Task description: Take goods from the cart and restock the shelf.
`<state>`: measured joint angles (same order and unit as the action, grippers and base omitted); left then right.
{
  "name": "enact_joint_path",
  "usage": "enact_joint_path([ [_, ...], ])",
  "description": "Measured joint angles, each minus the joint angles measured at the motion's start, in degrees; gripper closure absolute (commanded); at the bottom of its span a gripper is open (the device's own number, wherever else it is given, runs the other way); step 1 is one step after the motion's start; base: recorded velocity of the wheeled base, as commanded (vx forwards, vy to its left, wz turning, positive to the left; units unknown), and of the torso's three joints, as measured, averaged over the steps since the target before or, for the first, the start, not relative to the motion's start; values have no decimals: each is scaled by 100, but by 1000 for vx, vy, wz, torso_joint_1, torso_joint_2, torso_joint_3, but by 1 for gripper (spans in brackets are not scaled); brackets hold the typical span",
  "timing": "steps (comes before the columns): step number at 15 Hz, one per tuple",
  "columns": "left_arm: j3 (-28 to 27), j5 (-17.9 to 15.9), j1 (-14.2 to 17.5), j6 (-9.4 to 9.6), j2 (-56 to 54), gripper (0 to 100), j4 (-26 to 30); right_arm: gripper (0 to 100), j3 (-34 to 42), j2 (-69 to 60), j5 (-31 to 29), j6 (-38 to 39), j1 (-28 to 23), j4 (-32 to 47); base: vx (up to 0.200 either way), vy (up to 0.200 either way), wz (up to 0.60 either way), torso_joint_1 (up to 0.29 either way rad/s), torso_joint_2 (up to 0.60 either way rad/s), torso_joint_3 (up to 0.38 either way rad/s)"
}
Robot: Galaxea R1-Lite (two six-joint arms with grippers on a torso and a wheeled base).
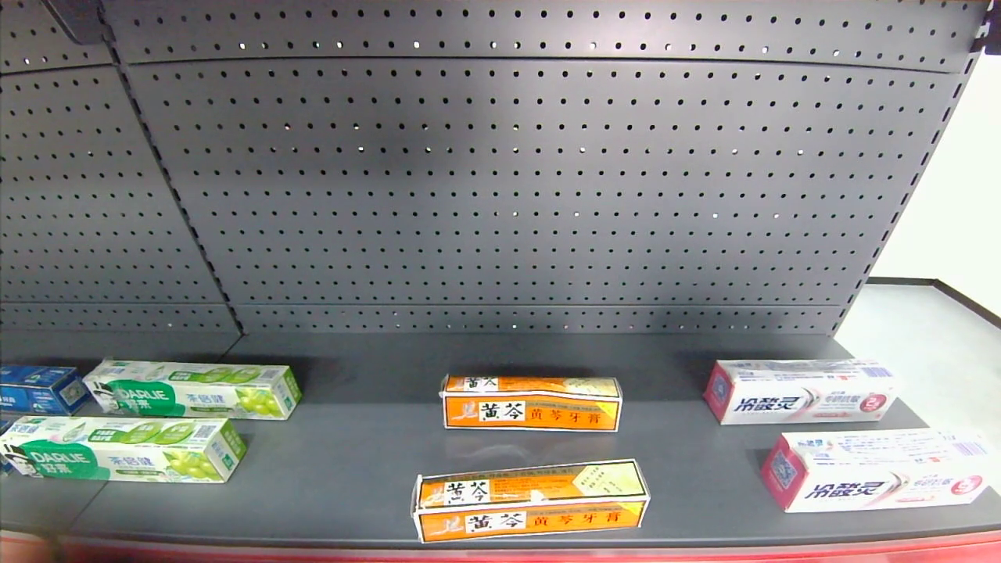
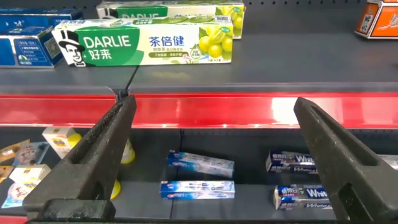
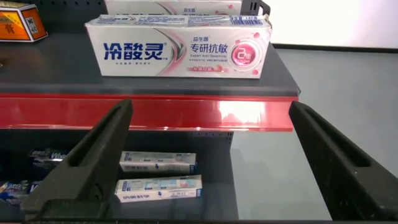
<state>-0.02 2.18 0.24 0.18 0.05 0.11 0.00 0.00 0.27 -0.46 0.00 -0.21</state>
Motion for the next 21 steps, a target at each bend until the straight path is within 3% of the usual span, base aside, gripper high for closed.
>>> enact_joint_path([
  [21,2,-7,0,2,-2,0,-1,0,0,0,-5,-7,0,-4,-10,0,0,0,0,0],
])
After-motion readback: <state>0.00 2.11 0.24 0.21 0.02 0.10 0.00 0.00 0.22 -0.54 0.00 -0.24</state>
